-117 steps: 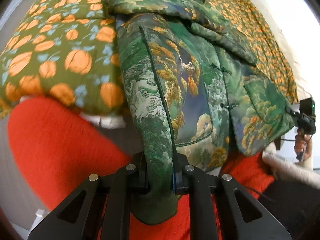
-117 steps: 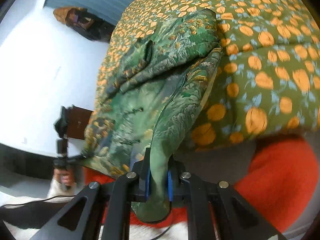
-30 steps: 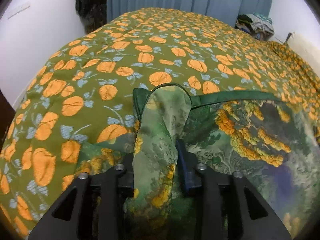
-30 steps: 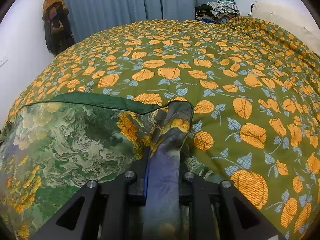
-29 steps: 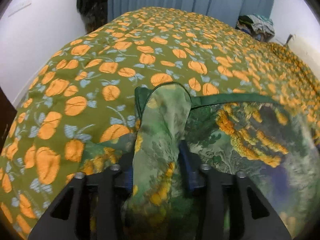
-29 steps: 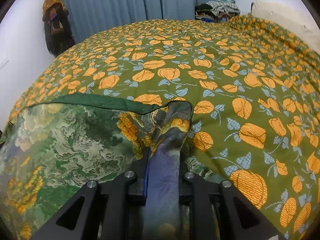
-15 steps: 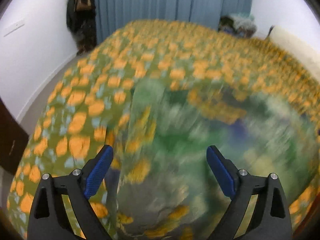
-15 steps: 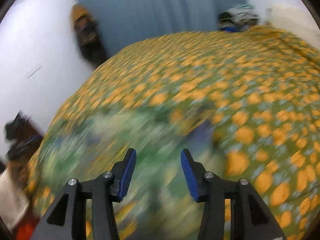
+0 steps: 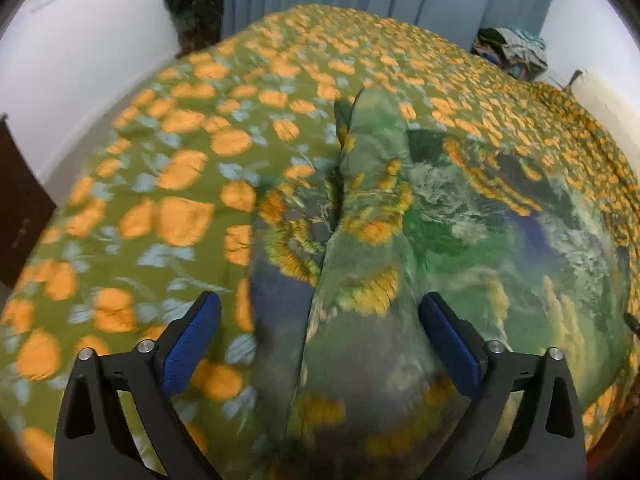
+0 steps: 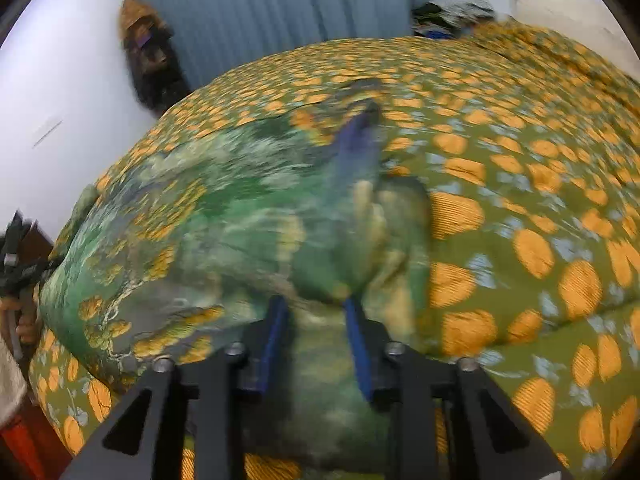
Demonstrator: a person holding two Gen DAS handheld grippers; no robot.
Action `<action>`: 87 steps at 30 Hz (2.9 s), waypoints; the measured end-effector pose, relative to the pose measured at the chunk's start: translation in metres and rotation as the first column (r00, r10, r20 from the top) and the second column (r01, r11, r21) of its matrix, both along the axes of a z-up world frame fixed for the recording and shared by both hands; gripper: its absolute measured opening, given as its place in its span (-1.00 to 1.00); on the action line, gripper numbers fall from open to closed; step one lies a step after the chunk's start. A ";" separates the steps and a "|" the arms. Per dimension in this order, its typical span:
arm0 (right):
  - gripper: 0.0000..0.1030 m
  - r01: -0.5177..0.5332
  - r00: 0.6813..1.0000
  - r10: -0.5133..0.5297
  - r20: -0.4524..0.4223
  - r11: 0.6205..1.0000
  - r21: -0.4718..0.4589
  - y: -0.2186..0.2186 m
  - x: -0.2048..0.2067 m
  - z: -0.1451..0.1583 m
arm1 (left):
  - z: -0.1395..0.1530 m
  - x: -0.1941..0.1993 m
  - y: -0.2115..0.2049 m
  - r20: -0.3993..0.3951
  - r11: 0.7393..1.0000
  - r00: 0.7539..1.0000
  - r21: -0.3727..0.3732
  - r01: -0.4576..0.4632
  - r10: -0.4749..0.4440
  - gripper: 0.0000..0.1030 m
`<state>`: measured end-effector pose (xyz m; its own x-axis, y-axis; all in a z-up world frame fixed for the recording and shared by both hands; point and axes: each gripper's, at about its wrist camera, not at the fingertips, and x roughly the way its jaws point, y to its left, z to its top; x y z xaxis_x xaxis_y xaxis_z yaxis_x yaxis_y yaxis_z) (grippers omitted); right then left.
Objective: Fold large clothes
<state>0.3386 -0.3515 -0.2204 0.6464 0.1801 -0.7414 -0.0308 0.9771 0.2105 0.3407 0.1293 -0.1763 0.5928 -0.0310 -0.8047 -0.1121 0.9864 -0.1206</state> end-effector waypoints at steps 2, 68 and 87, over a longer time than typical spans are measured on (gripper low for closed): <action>-0.38 0.076 0.995 -0.072 0.062 0.995 -0.071 -0.002 -0.015 0.021 | 0.027 -0.018 -0.013 0.078 0.999 0.996 0.002 0.039 -0.039 0.86; -0.02 0.177 0.980 -0.104 -0.171 0.844 0.505 -0.063 0.010 -0.063 | -0.022 -0.008 -0.261 -0.014 0.814 0.823 0.140 0.564 -0.568 0.99; -0.35 -0.136 0.943 0.165 0.288 0.984 -0.118 0.073 -0.057 0.075 | 0.150 0.037 -0.339 -0.047 0.667 0.666 -0.093 0.739 -0.744 0.86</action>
